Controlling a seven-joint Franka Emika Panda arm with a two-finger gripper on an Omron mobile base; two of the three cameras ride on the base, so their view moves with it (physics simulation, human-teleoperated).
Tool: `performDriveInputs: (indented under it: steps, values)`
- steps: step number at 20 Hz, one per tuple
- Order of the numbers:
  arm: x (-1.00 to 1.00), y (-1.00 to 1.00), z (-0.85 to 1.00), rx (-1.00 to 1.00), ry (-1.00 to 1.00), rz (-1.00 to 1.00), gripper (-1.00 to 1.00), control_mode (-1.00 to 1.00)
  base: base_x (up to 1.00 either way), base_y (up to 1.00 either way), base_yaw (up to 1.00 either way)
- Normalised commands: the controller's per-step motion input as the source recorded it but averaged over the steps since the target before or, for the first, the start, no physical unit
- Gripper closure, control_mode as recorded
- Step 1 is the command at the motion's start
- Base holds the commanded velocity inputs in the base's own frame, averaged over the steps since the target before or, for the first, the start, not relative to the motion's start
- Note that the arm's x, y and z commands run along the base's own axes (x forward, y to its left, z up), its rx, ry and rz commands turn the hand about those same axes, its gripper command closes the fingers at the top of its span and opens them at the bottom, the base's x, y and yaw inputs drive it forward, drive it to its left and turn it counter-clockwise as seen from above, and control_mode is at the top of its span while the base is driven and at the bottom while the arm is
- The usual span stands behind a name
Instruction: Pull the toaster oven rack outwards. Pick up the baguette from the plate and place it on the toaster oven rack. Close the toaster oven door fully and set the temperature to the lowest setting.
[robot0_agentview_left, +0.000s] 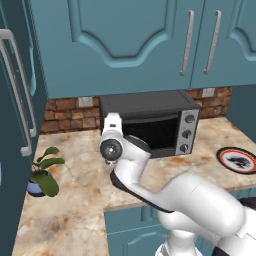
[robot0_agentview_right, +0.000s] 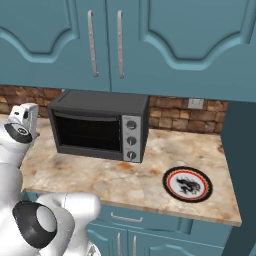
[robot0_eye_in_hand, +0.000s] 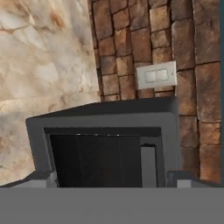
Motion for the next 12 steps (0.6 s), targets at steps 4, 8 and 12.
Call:
performDriveInputs:
  steps: [4,8,12]
  values:
    - [-0.62,-0.52,0.51,0.26,0.17,-0.21,-1.00,-1.00,0.00,0.00,0.00]
    - [-0.46,-0.77,0.34,0.34,0.15,-0.19,-1.00,-1.00,0.00,0.00,0.00]
    - [-0.35,-0.95,0.03,0.38,0.11,-0.15,-1.00,-1.00,0.00,0.00,0.00]
